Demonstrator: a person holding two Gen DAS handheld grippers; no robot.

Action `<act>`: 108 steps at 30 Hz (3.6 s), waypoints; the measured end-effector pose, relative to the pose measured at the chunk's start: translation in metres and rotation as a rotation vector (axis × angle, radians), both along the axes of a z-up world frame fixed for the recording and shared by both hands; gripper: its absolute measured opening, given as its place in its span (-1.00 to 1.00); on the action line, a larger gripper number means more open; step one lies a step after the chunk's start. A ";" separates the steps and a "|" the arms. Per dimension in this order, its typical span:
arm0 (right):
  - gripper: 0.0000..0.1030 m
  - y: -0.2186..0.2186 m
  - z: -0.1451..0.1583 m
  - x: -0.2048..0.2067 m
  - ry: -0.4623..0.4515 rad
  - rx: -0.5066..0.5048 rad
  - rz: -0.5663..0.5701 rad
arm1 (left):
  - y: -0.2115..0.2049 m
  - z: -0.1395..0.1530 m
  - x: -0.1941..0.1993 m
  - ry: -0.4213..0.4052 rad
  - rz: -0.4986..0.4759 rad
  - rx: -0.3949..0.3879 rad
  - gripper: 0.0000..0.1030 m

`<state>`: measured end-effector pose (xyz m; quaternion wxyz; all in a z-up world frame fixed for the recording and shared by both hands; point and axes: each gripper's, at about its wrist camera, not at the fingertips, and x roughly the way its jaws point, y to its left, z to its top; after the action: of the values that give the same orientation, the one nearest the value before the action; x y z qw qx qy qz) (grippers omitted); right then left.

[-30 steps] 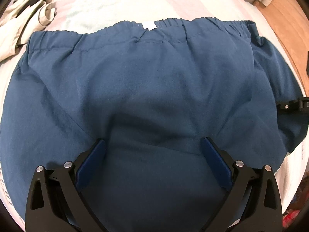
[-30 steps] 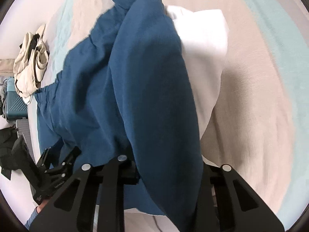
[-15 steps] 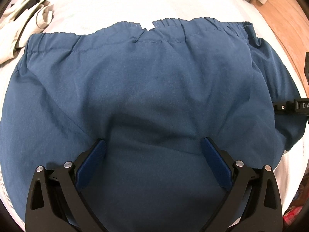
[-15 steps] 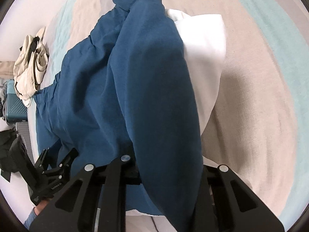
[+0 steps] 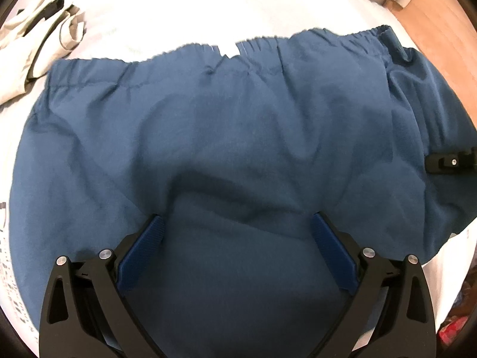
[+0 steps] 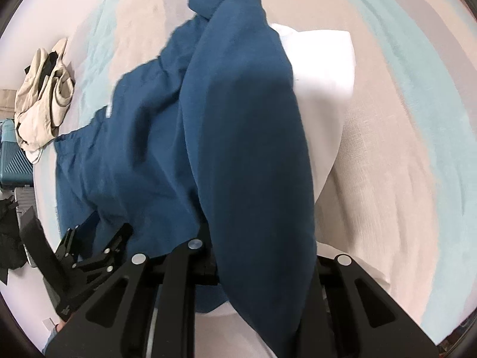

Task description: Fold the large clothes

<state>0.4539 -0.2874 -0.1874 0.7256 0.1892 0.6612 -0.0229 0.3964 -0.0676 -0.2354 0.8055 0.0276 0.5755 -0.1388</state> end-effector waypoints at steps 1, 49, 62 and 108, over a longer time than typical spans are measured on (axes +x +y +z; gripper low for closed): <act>-0.69 0.007 0.010 0.000 0.000 -0.011 0.004 | 0.002 0.006 -0.001 -0.006 0.004 -0.005 0.87; -0.73 0.448 -0.023 0.033 -0.002 -0.442 0.473 | 0.402 0.115 -0.204 0.056 0.371 -0.043 0.88; -0.67 0.435 -0.030 0.010 -0.077 -0.416 0.477 | 0.414 0.105 -0.194 0.015 0.424 -0.017 0.88; 0.61 0.283 0.114 -0.021 -0.311 -0.107 0.508 | 0.359 0.078 -0.101 0.001 0.411 -0.005 0.88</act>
<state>0.4326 -0.0049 -0.0736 0.8096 -0.0194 0.5662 0.1538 0.2950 0.2917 -0.1577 0.8166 -0.0927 0.5692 0.0268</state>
